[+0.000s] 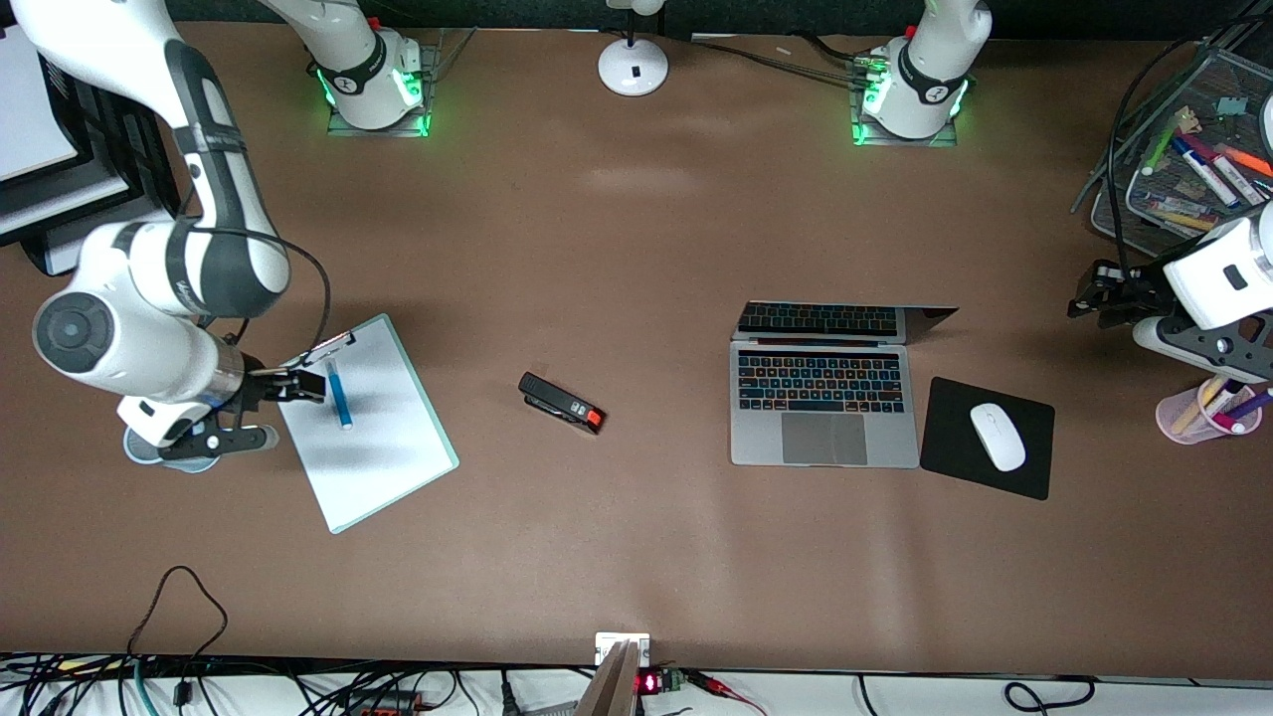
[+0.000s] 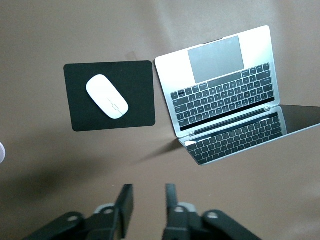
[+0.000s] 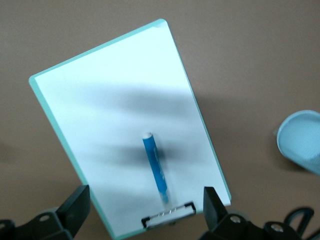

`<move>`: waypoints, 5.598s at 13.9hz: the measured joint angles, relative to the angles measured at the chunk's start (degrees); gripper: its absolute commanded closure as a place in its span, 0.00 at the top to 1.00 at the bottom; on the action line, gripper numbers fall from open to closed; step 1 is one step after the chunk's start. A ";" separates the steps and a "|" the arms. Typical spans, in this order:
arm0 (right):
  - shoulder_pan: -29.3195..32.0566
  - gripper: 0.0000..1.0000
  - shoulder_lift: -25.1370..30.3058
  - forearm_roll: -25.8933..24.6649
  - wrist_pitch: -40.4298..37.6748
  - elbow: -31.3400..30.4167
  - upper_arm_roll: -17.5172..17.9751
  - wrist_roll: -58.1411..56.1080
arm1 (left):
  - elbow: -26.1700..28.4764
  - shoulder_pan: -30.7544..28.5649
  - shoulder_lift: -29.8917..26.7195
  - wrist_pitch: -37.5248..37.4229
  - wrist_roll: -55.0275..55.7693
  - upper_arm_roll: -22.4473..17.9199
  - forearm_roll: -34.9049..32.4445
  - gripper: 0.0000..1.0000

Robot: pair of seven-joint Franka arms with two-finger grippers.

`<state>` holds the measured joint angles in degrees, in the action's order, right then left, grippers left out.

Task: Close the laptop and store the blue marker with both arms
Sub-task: 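Reach the right gripper to the blue marker while the left gripper reaches the laptop, then grasp the blue marker with the right gripper while the left gripper pushes the lid, then lift the marker with the right gripper while the left gripper shuts the lid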

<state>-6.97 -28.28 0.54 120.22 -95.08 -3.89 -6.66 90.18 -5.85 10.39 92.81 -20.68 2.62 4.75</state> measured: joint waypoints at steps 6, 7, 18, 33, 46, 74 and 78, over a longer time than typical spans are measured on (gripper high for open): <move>-0.01 1.00 -6.68 -0.16 7.12 0.02 -0.04 -5.46 | -0.04 0.73 0.01 -0.24 1.14 0.00 -0.03 0.00; -0.01 1.00 -7.39 -0.18 8.01 0.02 -0.04 -7.69 | -0.05 1.04 0.01 -0.37 1.82 0.02 -0.03 0.00; -0.88 0.75 -11.25 -0.19 9.11 -0.01 -0.02 -14.56 | -3.21 11.48 0.47 -11.18 29.55 7.98 0.12 0.00; -1.14 0.48 -12.07 -0.19 9.11 -0.01 -0.04 -14.55 | 28.81 11.69 -2.31 25.49 36.38 14.69 -1.10 0.00; -1.14 0.25 -12.48 -0.18 9.18 0.02 -0.05 -14.55 | 17.71 9.95 13.21 39.65 36.22 12.76 -6.88 0.00; 8.34 0.00 -0.30 13.70 -5.46 9.20 0.69 -56.33 | -0.64 10.10 23.33 27.84 36.20 12.31 -10.55 0.13; 12.48 0.00 -0.28 22.04 -8.07 9.73 0.67 -71.48 | -6.22 10.10 17.03 10.38 34.67 12.33 -10.58 1.00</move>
<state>5.51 -28.56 22.58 112.15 -85.35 -3.22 -78.14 83.96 4.26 27.42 103.20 13.99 14.95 -5.83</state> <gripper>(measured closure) 0.824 0.753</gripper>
